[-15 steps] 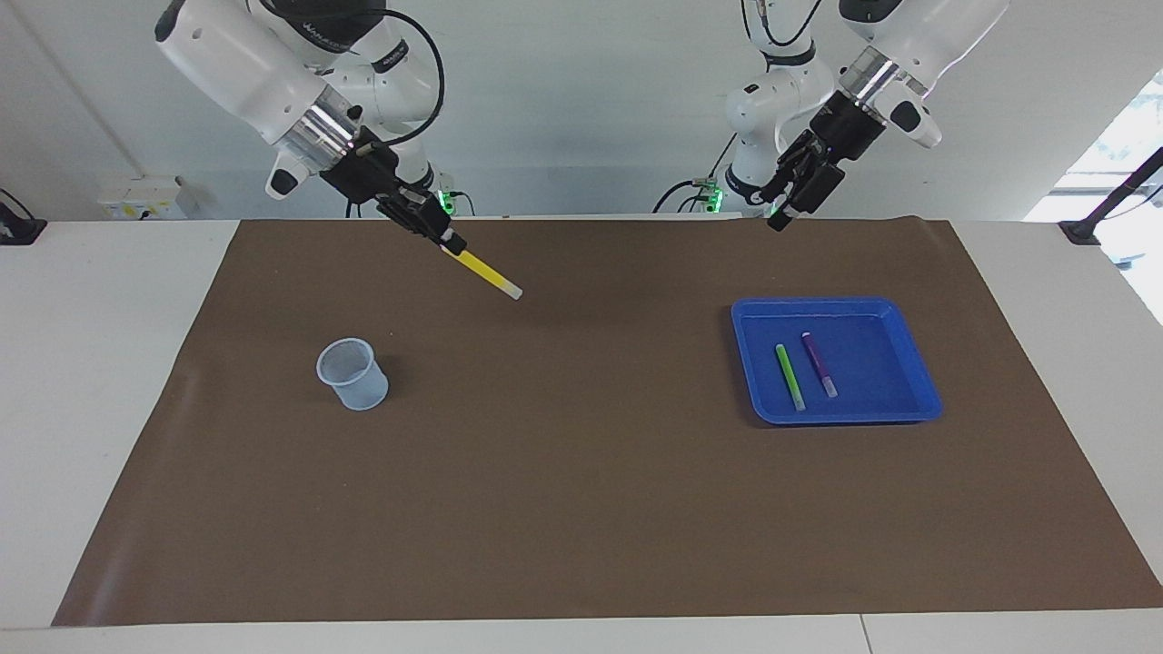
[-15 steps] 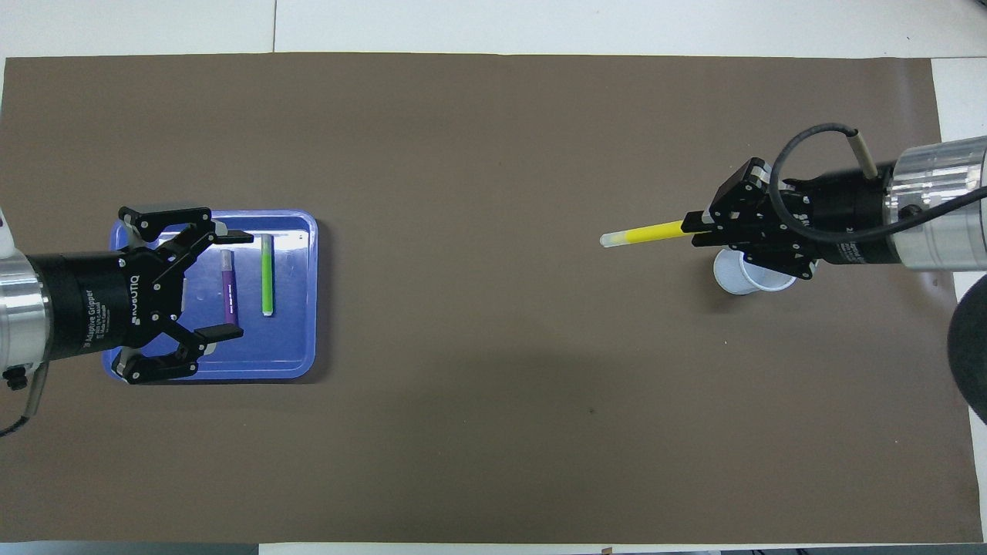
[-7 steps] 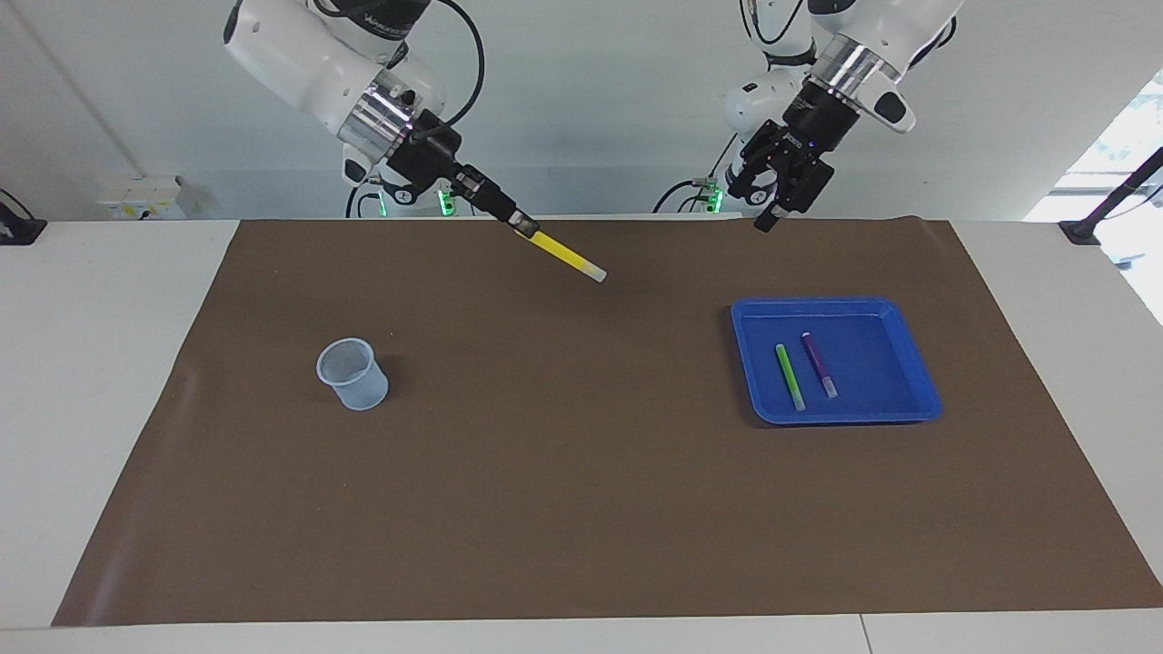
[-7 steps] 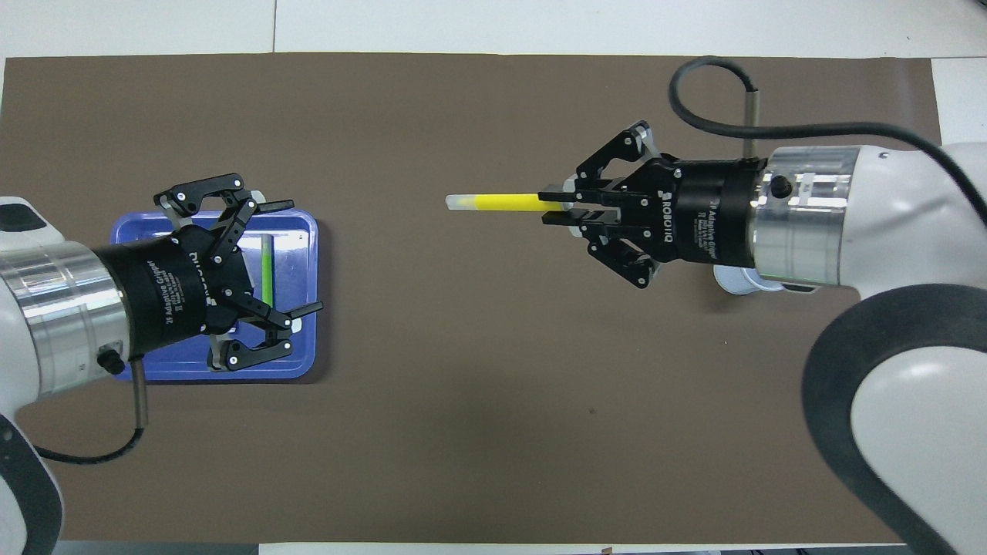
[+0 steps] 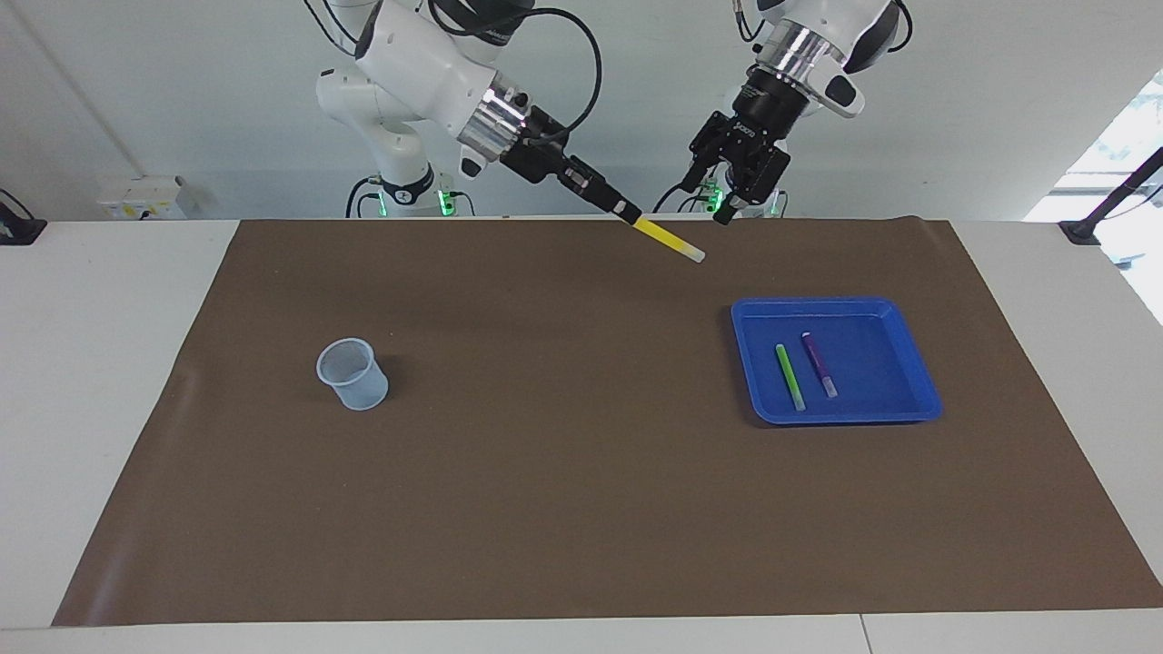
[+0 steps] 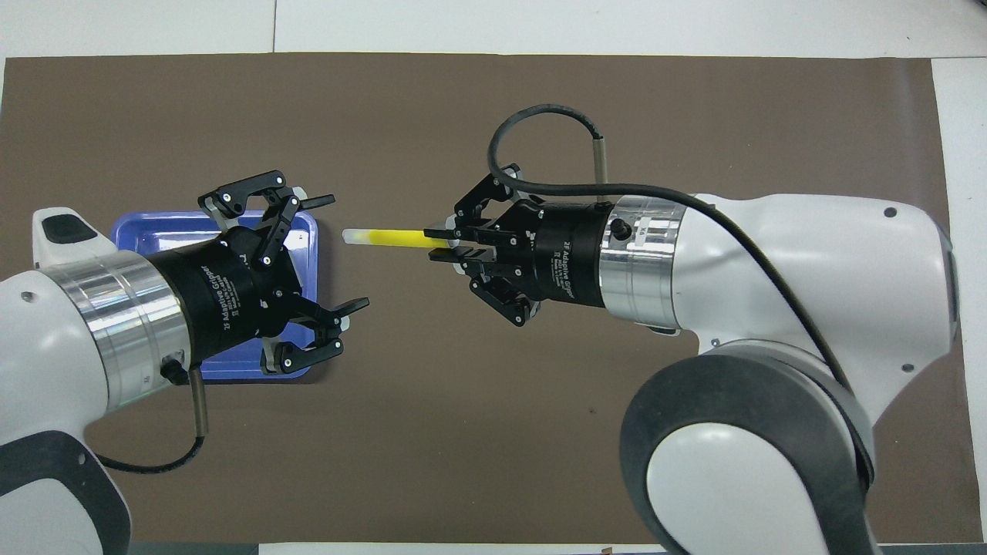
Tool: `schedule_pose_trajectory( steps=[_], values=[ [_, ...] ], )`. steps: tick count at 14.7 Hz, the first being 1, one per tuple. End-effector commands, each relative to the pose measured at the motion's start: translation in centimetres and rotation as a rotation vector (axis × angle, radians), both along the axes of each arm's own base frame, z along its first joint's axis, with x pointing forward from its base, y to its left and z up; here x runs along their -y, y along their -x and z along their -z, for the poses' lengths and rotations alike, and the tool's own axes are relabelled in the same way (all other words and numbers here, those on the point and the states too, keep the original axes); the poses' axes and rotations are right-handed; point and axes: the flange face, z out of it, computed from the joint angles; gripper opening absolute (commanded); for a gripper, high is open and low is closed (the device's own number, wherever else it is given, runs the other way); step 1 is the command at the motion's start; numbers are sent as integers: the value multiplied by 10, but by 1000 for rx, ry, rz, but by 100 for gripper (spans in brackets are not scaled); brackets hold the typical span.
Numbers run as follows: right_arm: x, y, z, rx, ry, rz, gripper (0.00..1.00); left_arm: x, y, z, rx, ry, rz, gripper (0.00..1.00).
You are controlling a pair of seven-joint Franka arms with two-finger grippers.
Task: Right arm passes pens to left for tray arrangement
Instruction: 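Close the left gripper on the yellow pen and open the right gripper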
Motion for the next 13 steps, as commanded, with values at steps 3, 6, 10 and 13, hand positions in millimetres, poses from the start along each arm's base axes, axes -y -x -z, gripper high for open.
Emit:
schedule_pose_trajectory(
  steps=[3,6,10,13],
  values=[
    [-1,-5,-5,-10,-32,19,0,11,4,16,3,16,-7,100],
    [0,-5,-6,-8,-34,22,0,12,5,28,-4,9,-10,100],
    [0,-5,-6,-7,-34,27,0,12,-6,43,21,28,-50,100],
    [1,-7,-7,6,-37,43,0,11,-13,49,15,34,-48,100]
  ],
)
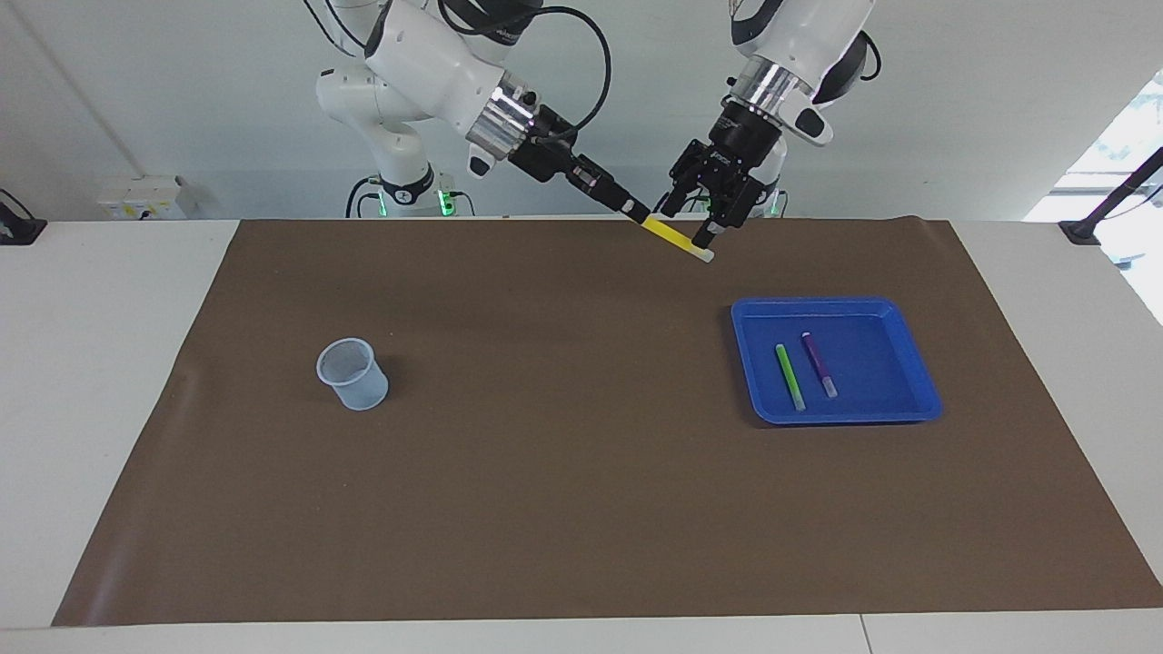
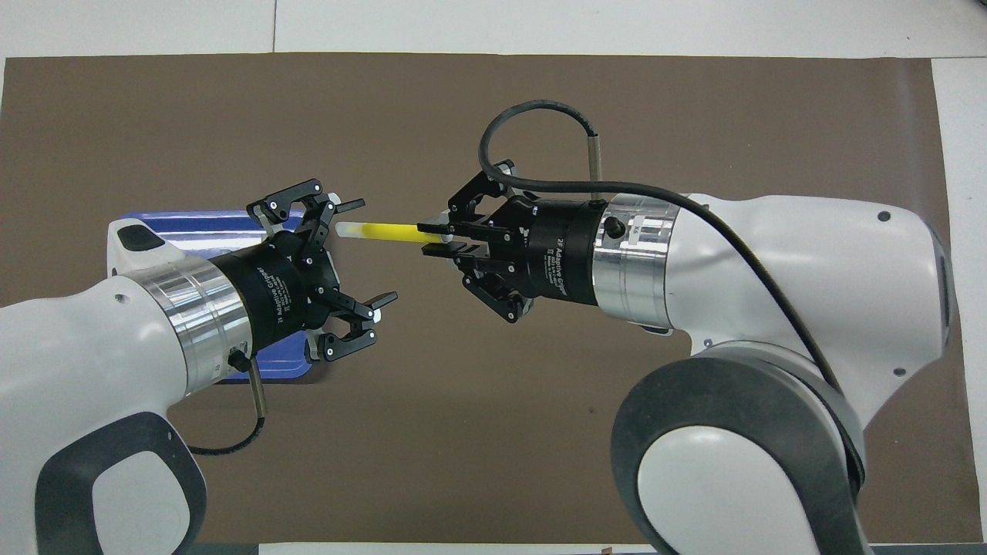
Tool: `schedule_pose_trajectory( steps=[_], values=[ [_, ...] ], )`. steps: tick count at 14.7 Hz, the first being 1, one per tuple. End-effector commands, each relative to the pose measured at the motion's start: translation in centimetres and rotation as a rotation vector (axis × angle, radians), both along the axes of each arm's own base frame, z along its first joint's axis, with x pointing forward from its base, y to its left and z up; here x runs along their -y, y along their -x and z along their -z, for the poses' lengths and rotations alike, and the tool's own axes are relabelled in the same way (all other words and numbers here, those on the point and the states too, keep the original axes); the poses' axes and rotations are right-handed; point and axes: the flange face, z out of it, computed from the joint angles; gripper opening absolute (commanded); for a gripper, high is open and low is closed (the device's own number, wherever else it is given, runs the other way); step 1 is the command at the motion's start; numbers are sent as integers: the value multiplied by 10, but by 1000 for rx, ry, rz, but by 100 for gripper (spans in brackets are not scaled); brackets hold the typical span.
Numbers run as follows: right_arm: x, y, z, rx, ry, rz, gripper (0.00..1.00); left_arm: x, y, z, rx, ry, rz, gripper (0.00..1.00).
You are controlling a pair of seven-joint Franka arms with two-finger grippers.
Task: Right arm passes pens to left for tray arrangement
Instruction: 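Close the left gripper on the yellow pen and open the right gripper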
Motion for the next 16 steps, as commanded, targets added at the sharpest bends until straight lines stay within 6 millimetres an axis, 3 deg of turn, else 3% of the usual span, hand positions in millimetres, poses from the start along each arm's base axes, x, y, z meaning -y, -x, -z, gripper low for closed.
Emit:
schedule_pose_trajectory(
  steps=[1,5,6,9,14,16],
  values=[
    [-1,-2,-2,-9,-27,21,0,3,-3,5,5,20,-7,100],
    [-19,9,0,-7,-27,14,0,1,-6,0,35,26,-22,100],
    [-20,10,0,-3,-27,18,0,1,-8,2,32,27,-20,100],
    [-20,9,-1,4,-25,17,0,1,-9,4,27,19,-3,86],
    [-20,9,1,8,-14,4,0,2,-4,-6,13,4,39,86],
    [-20,10,1,11,-12,-2,0,1,-4,-6,7,2,42,81]
  ],
)
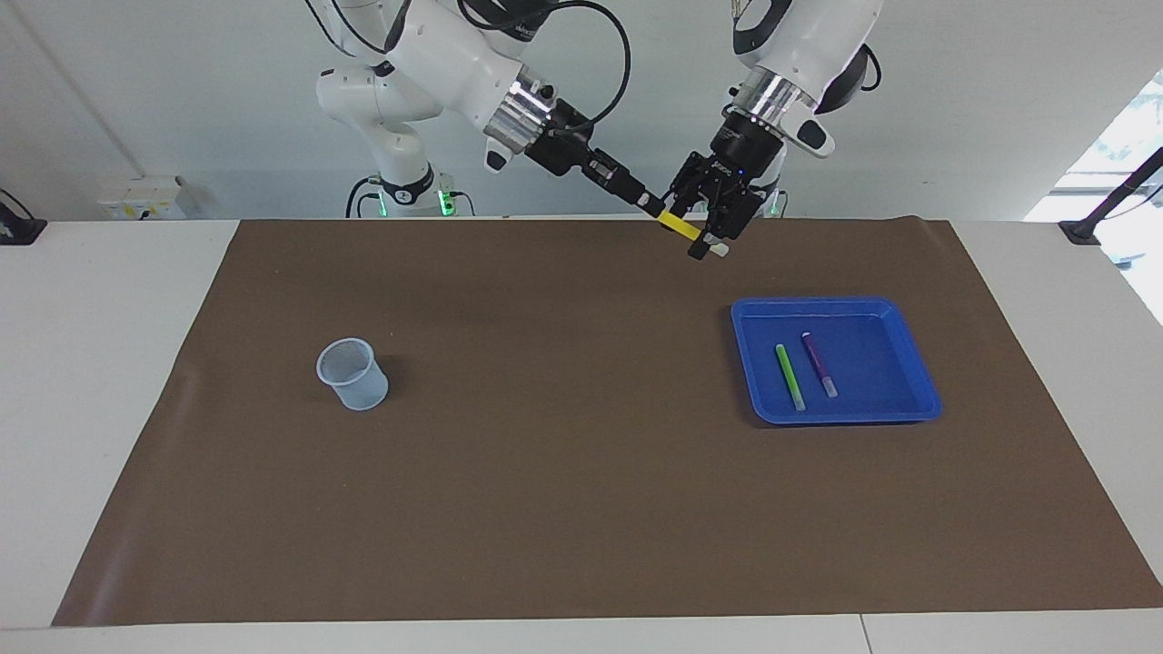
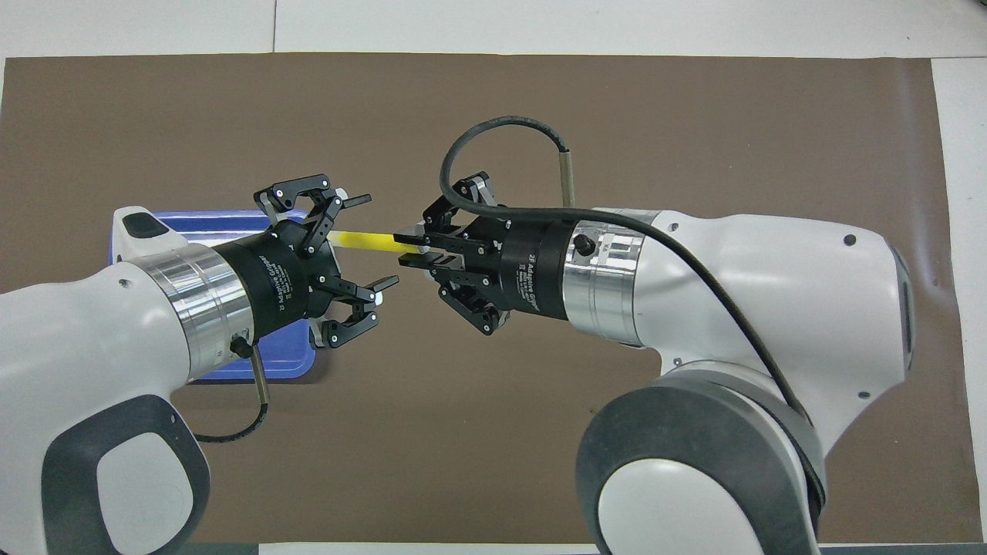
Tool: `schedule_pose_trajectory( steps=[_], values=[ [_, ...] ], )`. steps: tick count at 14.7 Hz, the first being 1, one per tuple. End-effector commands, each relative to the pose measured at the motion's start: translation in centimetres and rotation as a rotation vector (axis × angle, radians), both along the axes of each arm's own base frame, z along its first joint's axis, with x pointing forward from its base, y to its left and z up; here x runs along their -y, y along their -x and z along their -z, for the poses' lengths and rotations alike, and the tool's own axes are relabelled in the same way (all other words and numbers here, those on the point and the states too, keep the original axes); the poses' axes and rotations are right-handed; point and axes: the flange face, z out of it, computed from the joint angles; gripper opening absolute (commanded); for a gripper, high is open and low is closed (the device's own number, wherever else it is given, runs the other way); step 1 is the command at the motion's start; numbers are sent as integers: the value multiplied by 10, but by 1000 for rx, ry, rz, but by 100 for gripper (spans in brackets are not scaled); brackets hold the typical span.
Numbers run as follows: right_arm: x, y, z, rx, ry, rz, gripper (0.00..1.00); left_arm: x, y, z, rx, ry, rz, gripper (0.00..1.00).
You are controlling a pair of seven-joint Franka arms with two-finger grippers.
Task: Right arm passes pens to left for tray arrangement
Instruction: 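Close the left gripper on the yellow pen and open the right gripper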
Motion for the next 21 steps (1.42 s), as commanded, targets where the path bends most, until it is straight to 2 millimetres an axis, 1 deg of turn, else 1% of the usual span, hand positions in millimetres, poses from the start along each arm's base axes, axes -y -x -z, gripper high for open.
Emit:
schedule_pose_trajectory(
  steps=[1,6,9,11,12,14,16,17,18,19,20,21],
  values=[
    [0,-1,1,8,-3,1,0,-1,3,-5,-14,-5,25,81],
    [0,0,1,30,9,-13,0,0,11,-9,-28,-18,45,75],
    [0,0,1,33,13,-15,0,0,12,-10,-29,-20,46,64],
    [0,0,1,35,13,-16,0,-2,13,-11,-36,-21,49,61],
    [0,0,1,35,13,-16,0,-4,12,-15,-33,-18,45,61],
    [0,0,1,35,15,-16,0,-6,12,-17,-36,-17,46,57],
    [0,-1,0,44,14,-20,0,-7,12,-18,-40,-17,48,49],
    [0,-1,2,45,17,-22,0,-7,12,-18,-41,-15,47,43],
    [0,-1,1,45,16,-21,0,-6,13,-18,-38,-17,48,31],
    [0,-1,1,45,16,-21,0,-6,13,-18,-39,-18,48,7],
    [0,-1,1,45,16,-21,0,-6,13,-18,-37,-18,49,0],
    [0,0,1,44,16,-23,0,-8,12,-18,-35,-18,45,0]
  ],
)
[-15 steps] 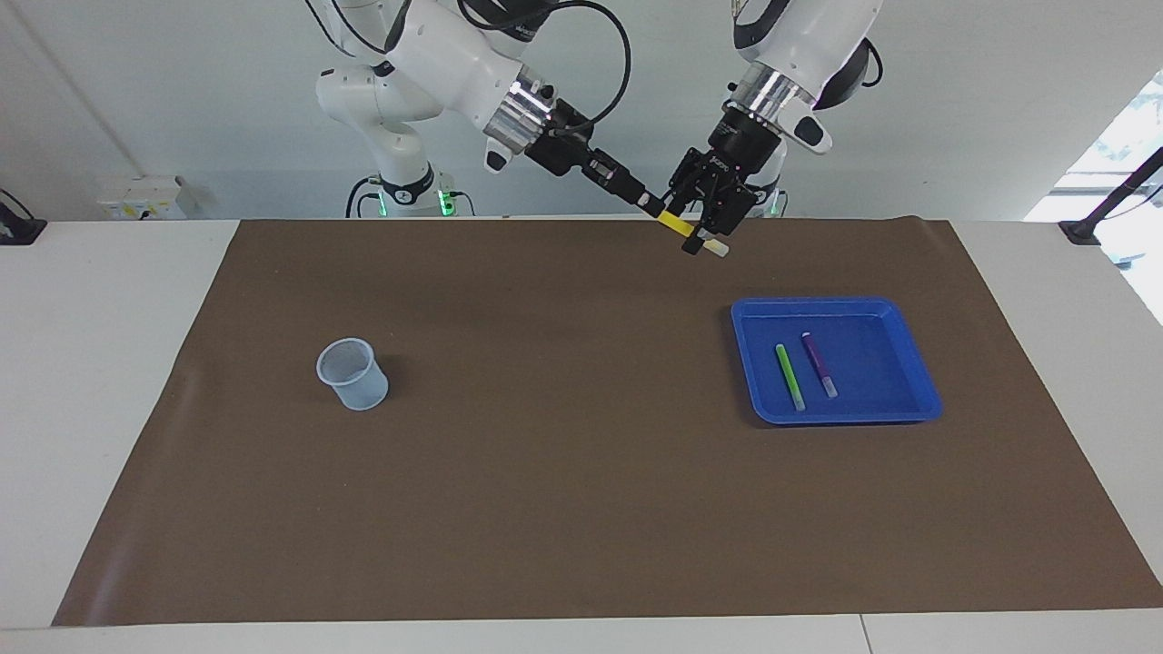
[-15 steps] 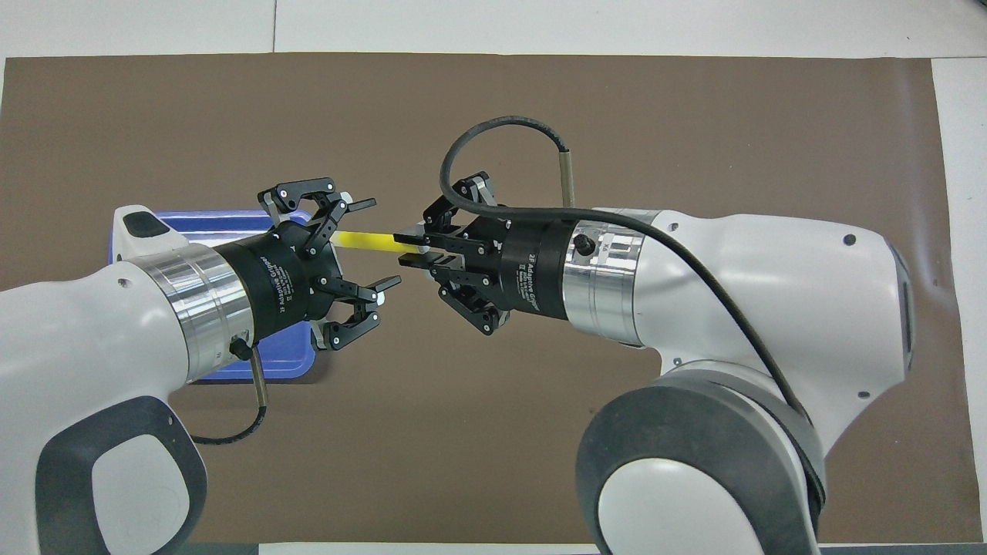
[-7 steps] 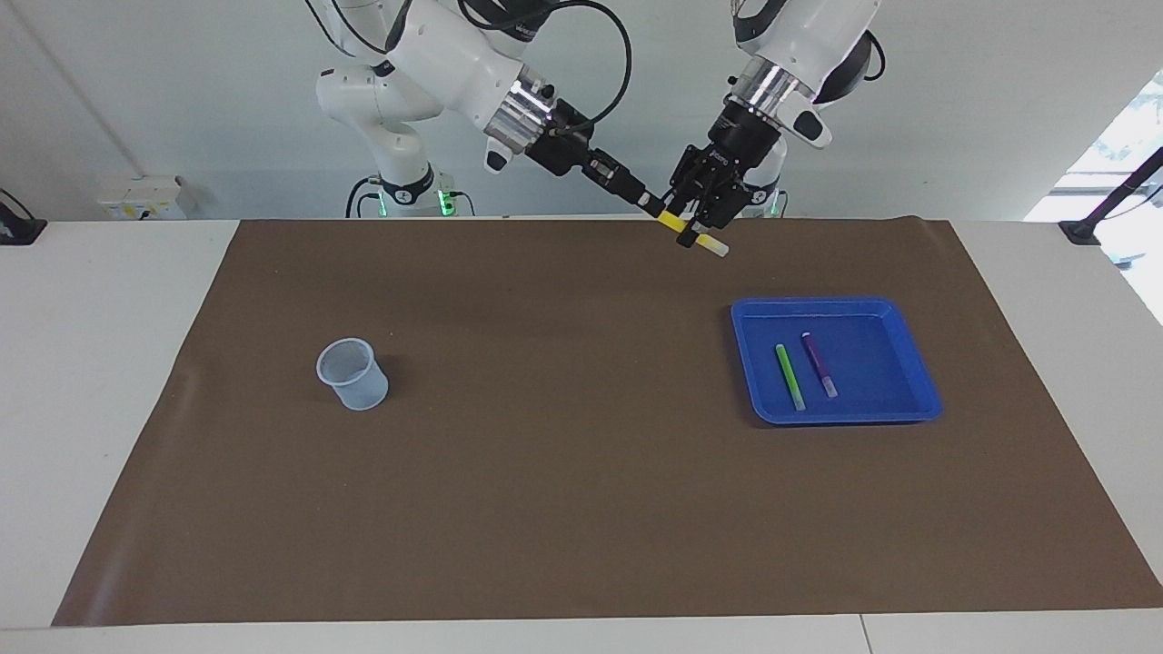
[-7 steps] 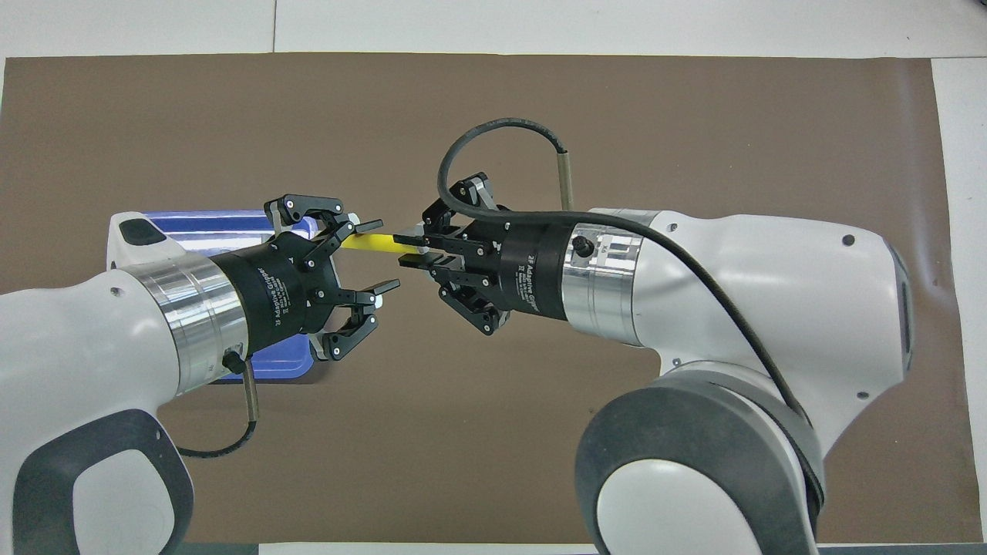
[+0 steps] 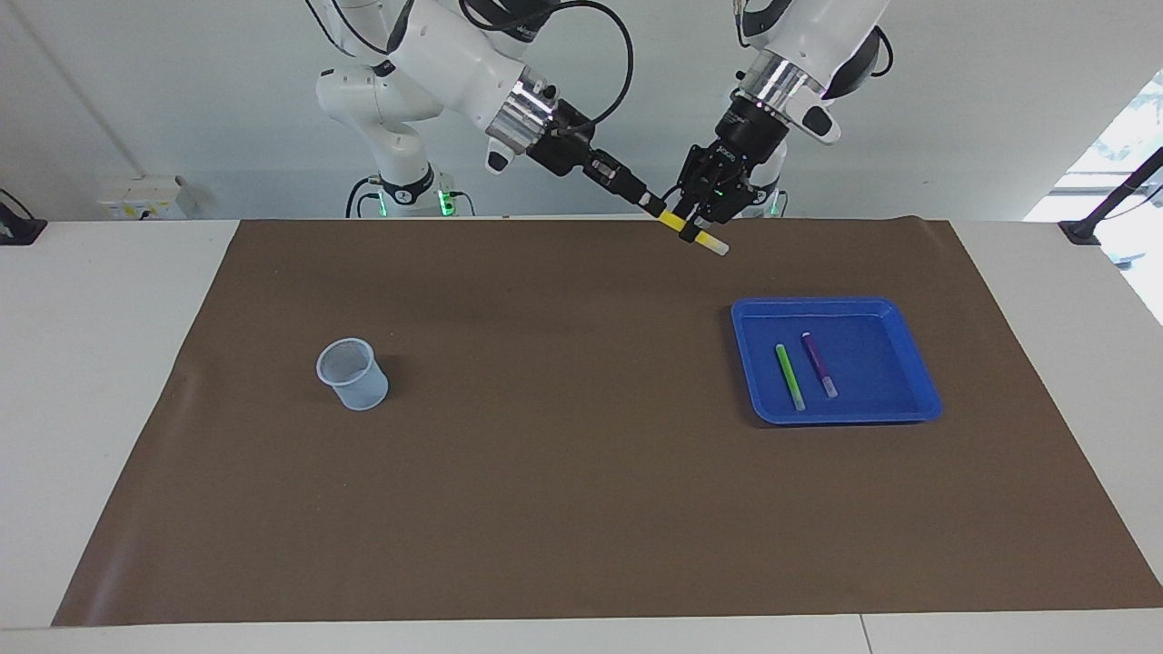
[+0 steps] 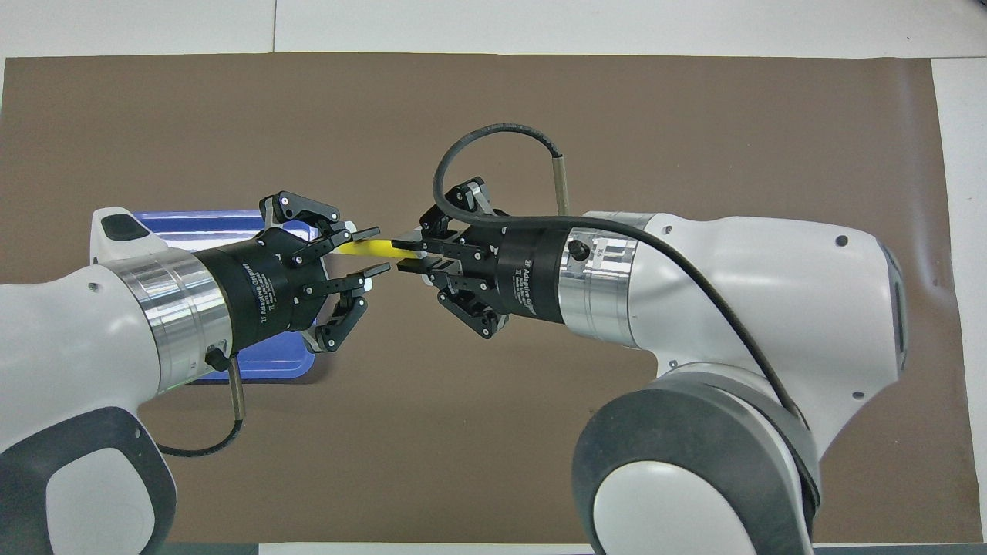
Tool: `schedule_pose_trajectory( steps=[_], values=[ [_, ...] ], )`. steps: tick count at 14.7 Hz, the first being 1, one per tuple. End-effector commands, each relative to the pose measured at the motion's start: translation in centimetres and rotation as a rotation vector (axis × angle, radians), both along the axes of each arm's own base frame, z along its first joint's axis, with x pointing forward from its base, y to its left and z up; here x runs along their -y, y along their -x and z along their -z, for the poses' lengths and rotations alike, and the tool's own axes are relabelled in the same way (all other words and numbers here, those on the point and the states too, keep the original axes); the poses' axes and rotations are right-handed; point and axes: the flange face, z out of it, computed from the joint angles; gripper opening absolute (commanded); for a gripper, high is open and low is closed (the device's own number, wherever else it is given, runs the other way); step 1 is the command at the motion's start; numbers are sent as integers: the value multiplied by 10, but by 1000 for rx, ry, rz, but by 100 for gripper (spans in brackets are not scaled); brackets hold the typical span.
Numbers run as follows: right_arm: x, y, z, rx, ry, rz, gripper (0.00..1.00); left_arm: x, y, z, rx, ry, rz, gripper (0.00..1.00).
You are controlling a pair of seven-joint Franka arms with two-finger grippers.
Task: Right arm passes pens to left for tray arrangement
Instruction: 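Close the left gripper on the yellow pen and open the right gripper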
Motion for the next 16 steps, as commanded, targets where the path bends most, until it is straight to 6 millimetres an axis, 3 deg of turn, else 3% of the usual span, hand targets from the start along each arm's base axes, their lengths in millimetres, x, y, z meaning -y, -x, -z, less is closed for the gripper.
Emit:
schedule_pose_trajectory(
  steps=[1,14,15,16],
  values=[
    [3,-3,-1,36,4,5,0,-3,4,-3,-6,-11,14,0],
    [4,-4,0,34,6,3,0,-9,-2,-8,18,-10,6,0],
    [4,-4,0,33,5,4,7,-9,-1,-8,16,-10,7,0],
    [4,-4,0,34,6,3,44,-9,-1,-8,16,-10,7,0]
  ],
)
